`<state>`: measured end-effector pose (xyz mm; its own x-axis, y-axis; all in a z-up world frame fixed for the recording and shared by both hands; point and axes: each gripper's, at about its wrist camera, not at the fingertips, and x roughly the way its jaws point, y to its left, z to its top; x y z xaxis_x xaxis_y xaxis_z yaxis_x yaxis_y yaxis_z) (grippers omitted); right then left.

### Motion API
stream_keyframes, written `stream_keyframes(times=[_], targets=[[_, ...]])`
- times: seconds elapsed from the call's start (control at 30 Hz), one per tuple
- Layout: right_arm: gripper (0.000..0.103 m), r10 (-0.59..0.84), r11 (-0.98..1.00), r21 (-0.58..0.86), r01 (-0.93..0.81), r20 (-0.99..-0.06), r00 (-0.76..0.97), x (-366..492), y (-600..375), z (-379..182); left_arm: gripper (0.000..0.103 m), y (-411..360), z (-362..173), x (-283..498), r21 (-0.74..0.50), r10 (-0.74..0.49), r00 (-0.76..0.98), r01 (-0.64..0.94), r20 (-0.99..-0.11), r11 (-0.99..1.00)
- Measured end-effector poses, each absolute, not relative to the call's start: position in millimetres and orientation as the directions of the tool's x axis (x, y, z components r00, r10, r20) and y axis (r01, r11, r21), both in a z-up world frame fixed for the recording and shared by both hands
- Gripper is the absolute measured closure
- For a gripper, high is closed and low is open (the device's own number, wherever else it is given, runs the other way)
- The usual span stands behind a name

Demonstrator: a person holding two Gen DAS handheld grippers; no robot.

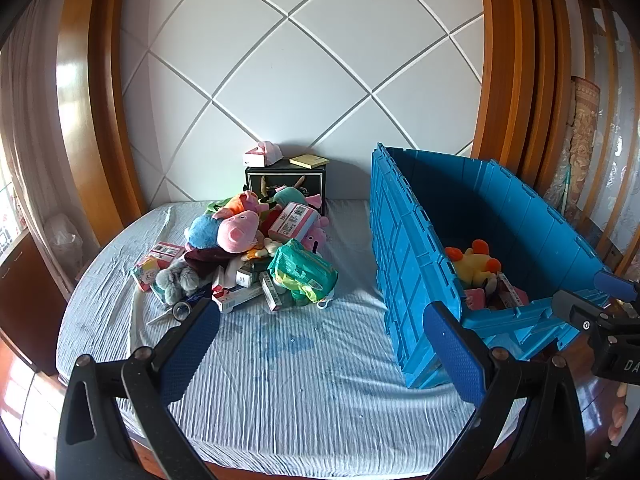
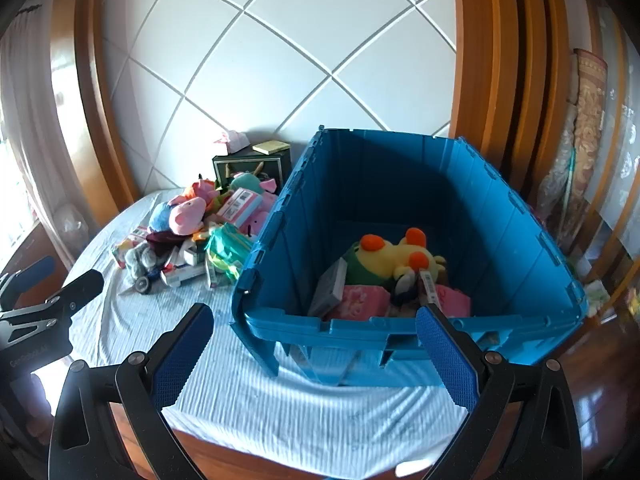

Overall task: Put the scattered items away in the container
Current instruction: 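Move both tools from the blue crate toward the pile of items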

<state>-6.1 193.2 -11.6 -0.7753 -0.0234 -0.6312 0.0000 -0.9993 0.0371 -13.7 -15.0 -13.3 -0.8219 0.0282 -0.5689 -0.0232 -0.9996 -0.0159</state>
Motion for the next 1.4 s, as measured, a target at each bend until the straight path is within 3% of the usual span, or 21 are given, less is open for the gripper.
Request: stream_keyframes(times=[0.33, 0.6, 1.0, 1.4], targets=[[0.000, -0.011, -1.000, 0.024, -0.005, -0.639, -0.769, -3, 160, -12, 0.000, -60, -30, -10, -0.125, 0.151, -0.844, -0.100, -0.514, -0.987], [0.000, -0.065, -0.998, 0.042, 0.049, -0.653, -0.755, -16, 103, -27, 0.000, -119, -57, -24, -0.078, 0.045, -0.821, 0.000, -0.569, -0.997], [0.000, -0.291, -0.948, 0.103, 0.302, -0.668, -0.685, -139, 28, -54, 0.000, -208, -118, -119, 0.018, -0.184, -0.716, 0.233, -0.674, -0.972], [0.000, -0.370, -0.909, 0.212, 0.360, -0.808, -0.459, -253, -44, -175, 0.000, -316, -228, -173, 0.053, -0.255, -0.479, 0.395, -0.840, -0.917]])
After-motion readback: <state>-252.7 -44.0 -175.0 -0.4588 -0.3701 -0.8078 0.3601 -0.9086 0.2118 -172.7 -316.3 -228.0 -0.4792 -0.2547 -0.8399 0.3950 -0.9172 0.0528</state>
